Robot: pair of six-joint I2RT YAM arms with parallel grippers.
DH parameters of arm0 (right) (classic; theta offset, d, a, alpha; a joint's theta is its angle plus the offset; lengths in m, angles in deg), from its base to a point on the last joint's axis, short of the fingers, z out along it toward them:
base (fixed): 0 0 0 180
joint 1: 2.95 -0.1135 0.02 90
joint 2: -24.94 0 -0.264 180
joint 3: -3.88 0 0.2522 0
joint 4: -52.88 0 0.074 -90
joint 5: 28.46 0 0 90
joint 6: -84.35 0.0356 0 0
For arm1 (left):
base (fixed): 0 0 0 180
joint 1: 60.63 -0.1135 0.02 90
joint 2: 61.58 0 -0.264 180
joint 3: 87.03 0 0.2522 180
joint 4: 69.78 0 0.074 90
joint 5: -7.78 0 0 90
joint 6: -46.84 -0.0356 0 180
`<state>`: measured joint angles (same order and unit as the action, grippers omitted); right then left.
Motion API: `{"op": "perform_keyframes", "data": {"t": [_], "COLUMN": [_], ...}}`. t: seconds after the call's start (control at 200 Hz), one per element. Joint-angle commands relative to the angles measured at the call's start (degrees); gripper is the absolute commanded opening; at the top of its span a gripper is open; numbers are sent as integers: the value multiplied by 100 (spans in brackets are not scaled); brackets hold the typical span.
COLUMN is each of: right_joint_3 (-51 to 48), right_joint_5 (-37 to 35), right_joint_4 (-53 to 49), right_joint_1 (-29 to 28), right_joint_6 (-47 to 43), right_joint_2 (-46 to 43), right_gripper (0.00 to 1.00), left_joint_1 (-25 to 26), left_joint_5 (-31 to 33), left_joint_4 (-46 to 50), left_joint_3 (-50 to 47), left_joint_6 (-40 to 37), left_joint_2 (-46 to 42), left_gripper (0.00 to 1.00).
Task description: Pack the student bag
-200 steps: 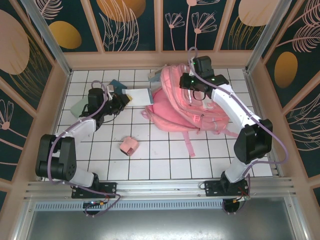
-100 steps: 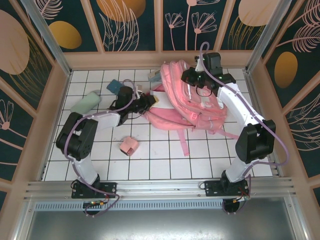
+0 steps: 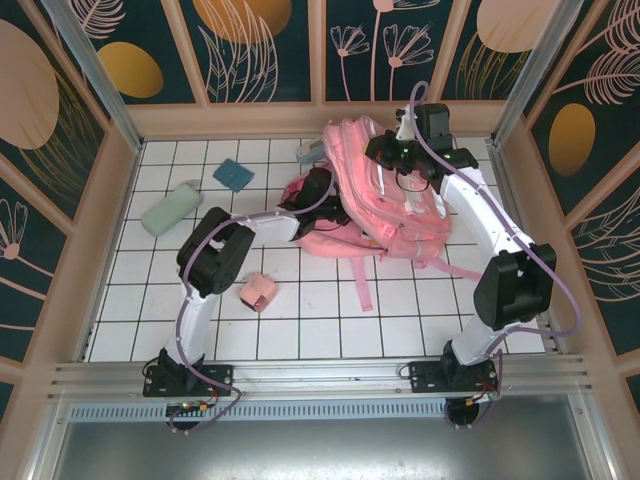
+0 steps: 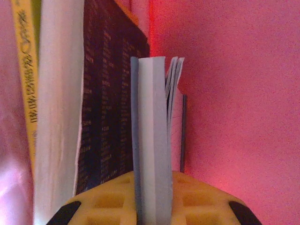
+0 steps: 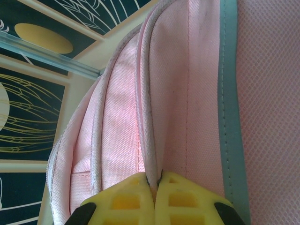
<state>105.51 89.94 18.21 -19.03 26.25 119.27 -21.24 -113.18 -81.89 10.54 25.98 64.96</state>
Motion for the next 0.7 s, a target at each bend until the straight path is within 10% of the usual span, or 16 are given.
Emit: {"op": "perform_keyframes", "data": {"t": [0.0, 0.14, 0.38, 0.695], "right_joint_3": [42, -64, -149, -296], "right_joint_5": [367, 377, 386, 368], "right_joint_4": [939, 965, 998, 1043], "right_joint_1": [25, 46, 115, 196], "right_joint_6": [53, 71, 112, 123], "right_joint_2": [-474, -500, -501, -539], "right_gripper": [0, 0, 0, 0], "left_joint_1": [172, 234, 253, 252], "left_joint_5": [-25, 97, 103, 218], "left_joint_4": [330, 1096, 1454, 1824], "left_joint_3": [439, 856, 1002, 1032], "left_joint_6": [-297, -648, -879, -1225], "left_joint_2": [140, 284, 216, -137], "left_gripper": [0, 3, 46, 71]}}
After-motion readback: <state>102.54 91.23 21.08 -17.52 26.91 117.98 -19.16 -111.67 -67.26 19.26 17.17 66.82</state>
